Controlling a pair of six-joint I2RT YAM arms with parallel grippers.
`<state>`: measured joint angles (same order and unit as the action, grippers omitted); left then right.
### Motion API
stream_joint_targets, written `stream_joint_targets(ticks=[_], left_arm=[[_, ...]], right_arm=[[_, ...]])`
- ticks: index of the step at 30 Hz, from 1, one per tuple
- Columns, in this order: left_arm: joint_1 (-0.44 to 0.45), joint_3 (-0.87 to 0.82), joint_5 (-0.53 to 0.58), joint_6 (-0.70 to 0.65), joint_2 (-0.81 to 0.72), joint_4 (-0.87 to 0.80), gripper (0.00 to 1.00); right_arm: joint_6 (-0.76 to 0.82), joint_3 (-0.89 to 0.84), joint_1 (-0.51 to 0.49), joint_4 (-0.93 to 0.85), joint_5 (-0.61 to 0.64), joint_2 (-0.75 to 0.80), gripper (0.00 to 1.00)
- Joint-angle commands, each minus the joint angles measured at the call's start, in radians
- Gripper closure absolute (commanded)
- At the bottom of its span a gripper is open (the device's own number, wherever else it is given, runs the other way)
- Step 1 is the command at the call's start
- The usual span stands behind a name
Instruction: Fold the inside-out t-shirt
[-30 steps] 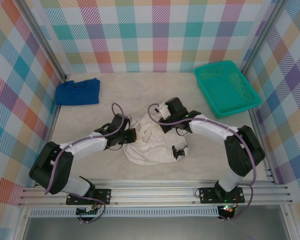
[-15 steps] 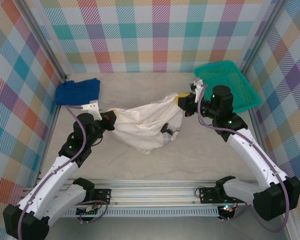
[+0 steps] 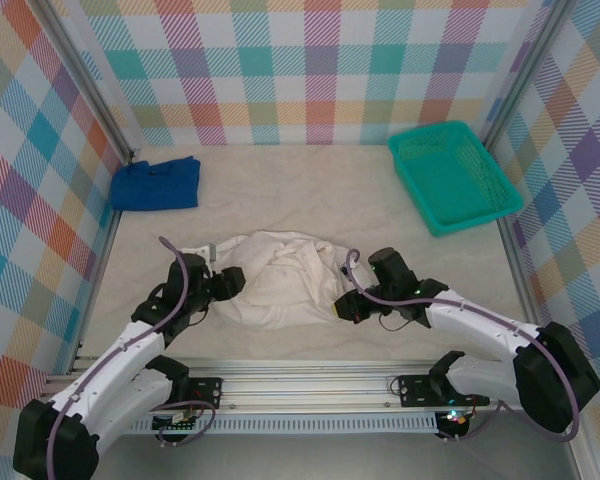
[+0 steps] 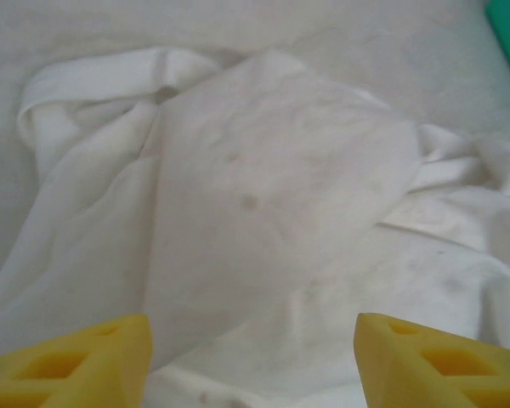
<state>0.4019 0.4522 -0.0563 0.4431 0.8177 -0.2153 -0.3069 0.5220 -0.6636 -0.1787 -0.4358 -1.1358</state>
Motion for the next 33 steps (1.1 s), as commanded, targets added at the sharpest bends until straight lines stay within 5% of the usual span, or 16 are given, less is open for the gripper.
stream_joint_targets(ticks=[1, 9, 15, 19, 25, 33], left_arm=[[0.067, 0.08, -0.073, -0.04, 0.098, 0.109, 0.32], [0.331, 0.432, -0.033, -0.115, 0.56, 0.047, 0.3], [0.407, 0.584, 0.121, -0.071, 0.799, -0.023, 0.35], [0.406, 0.602, 0.145, -0.084, 0.8, -0.035, 0.42], [0.475, 0.517, 0.138, -0.08, 0.631, -0.053, 0.3], [0.61, 0.523, 0.012, 0.027, 0.734, -0.071, 0.3]], right_arm=[[-0.009, -0.001, -0.001, 0.024, 0.063, 0.022, 0.82], [-0.021, 0.02, 0.143, 0.077, 0.047, 0.099, 0.51], [-0.077, 0.086, 0.27, 0.077, 0.009, -0.001, 0.47], [-0.1, 0.086, 0.269, 0.097, -0.051, -0.078, 0.5], [-0.068, 0.08, 0.271, 0.007, 0.041, -0.041, 0.49], [-0.002, 0.122, 0.292, -0.069, 0.09, -0.034, 0.48]])
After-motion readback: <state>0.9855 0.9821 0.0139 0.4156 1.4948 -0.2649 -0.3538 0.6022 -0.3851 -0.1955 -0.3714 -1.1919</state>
